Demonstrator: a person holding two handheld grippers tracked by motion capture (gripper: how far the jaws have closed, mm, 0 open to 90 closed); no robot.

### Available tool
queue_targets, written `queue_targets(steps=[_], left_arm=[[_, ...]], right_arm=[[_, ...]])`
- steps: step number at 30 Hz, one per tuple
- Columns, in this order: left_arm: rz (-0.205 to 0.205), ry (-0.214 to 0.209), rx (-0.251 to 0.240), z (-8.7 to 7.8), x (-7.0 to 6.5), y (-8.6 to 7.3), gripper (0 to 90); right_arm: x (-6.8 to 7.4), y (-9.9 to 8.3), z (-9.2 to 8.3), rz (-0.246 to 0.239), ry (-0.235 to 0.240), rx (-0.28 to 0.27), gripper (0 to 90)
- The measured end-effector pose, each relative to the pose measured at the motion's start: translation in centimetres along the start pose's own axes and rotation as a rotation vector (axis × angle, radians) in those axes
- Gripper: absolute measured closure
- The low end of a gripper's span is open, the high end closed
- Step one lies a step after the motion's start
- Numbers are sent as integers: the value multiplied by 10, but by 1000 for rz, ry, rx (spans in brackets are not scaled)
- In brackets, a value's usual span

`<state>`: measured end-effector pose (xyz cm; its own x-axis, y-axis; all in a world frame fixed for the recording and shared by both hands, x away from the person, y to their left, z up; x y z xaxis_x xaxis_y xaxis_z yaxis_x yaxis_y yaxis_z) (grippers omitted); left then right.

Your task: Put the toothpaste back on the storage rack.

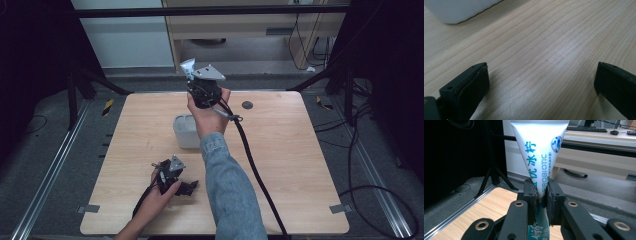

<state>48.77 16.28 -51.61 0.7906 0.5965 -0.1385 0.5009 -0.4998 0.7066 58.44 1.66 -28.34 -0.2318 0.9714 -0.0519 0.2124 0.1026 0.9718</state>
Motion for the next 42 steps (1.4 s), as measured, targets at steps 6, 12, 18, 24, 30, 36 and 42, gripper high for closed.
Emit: queue_targets(steps=[6,12,18,24,30,36,42], left_arm=[[1,1,-1,0,0,0,0],[-2,1,-5,0,0,0,0],[-2,1,-5,0,0,0,0],[-1,2,-4,0,0,0,0],[-2,2,-5,0,0,0,0],[-1,2,-4,0,0,0,0],[1,2,-1,0,0,0,0]], right_arm=[[4,-5,4,10,12,1,800],[6,-14,11,1,11,8,799],[5,-28,21,9,5,25,799],[7,-39,28,18,6,45,799],[8,-46,30,19,14,60,799],[6,-49,32,21,10,68,799],[5,-53,35,23,6,79,799]])
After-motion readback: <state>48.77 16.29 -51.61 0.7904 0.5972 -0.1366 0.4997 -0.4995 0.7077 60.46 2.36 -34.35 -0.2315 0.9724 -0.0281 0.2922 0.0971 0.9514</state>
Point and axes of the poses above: each handheld gripper's, and its own axes: z roughly forward along the jaws, y roughly out of its top, x roughly to its left, the point moved 1 cm from there along z, roughly forward along the jaws, and after that the axes turned 13 degrees about -y, right-handed, at the moved point
